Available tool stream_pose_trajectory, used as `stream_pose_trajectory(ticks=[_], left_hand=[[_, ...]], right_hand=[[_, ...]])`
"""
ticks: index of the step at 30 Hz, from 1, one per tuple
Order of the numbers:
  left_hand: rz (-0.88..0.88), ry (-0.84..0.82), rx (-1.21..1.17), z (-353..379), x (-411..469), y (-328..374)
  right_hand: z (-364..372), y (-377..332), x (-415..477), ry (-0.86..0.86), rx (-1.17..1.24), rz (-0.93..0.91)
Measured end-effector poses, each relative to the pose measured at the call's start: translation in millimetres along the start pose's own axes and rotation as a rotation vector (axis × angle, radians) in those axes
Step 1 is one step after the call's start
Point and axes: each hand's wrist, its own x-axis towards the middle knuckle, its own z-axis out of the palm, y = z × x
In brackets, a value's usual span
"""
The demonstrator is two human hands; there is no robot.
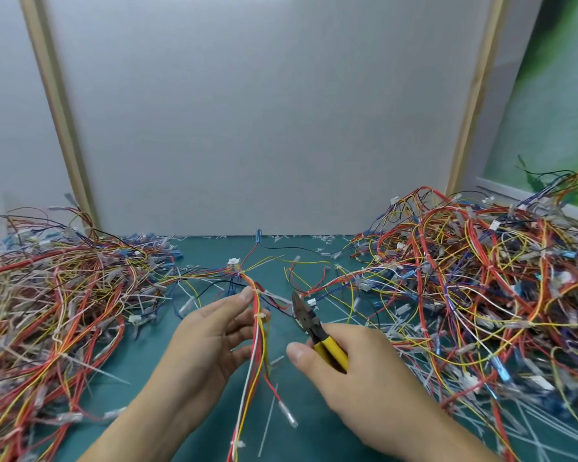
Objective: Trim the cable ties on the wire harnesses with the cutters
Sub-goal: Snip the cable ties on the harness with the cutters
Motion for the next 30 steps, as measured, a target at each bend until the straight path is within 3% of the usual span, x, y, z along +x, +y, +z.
stream_pose_trajectory(ticks=[7, 13, 20, 30], left_hand=[[0.118, 0.048, 0.151, 2, -3, -1], [0.259, 0.002, 0.291, 8, -9, -4], [0.232, -0.111, 0.242, 11, -9, -10], [0.156, -0.243, 0.233, 15, -12, -12]], right_hand=[[-1, -2, 0, -0.005, 0.097, 0.054], [-1, 1, 3, 0.141, 0.186, -0.040], [6, 5, 3, 0.129, 0.275, -0.080], [8, 10, 5, 0.131, 0.059, -0.133]])
